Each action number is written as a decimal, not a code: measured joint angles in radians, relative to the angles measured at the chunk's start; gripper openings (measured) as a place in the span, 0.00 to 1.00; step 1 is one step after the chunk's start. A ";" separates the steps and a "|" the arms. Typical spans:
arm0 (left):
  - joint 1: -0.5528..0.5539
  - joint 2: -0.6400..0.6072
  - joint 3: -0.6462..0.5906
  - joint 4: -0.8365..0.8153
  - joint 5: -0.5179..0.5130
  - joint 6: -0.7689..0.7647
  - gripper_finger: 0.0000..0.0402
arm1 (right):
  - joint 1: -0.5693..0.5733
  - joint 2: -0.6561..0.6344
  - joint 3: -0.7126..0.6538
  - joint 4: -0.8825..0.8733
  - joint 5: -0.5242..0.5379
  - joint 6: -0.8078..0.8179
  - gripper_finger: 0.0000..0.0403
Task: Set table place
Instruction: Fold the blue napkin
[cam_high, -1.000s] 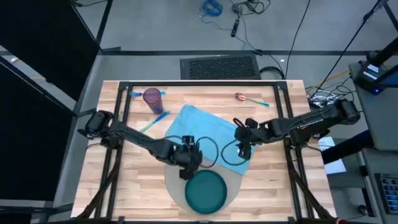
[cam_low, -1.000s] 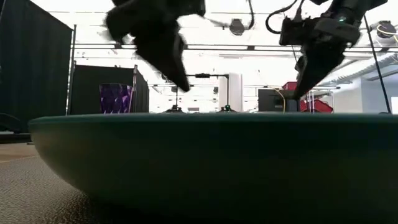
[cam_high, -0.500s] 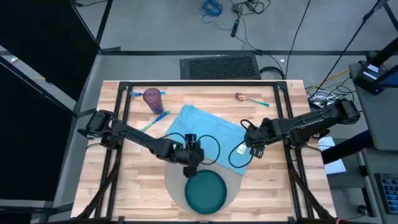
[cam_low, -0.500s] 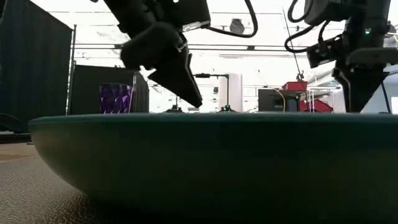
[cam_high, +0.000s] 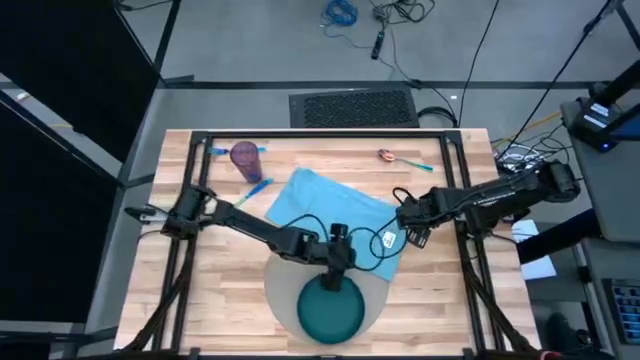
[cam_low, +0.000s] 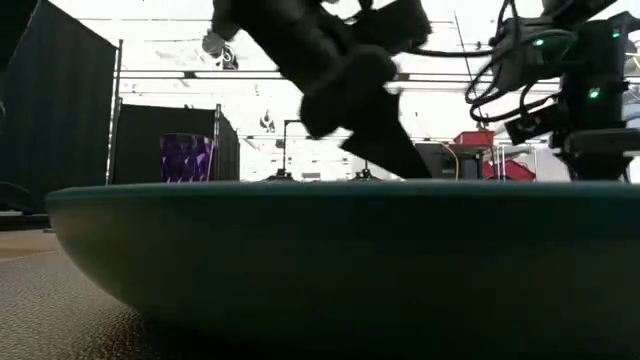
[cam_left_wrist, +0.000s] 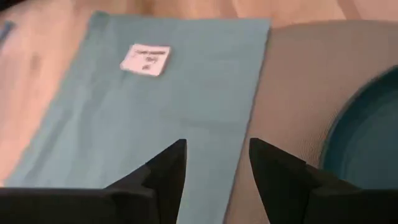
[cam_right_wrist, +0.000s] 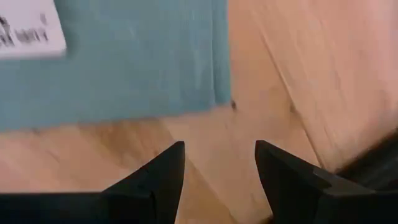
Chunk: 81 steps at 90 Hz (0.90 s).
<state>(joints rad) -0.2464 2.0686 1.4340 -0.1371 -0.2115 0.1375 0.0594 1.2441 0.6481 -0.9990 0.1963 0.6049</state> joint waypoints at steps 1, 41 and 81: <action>0.001 0.004 0.006 0.001 0.000 0.000 0.40 | -0.003 0.000 0.000 0.006 0.003 -0.005 0.45; 0.012 0.210 0.242 0.025 0.051 0.100 0.40 | -0.154 0.000 -0.001 0.082 0.010 -0.116 0.45; 0.037 0.220 0.258 0.020 0.118 0.106 0.40 | -0.237 0.000 -0.043 0.126 -0.121 -0.119 0.45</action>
<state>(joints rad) -0.2095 2.2890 1.6924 -0.1169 -0.0936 0.2433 -0.1776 1.2442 0.6048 -0.8733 0.0748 0.4858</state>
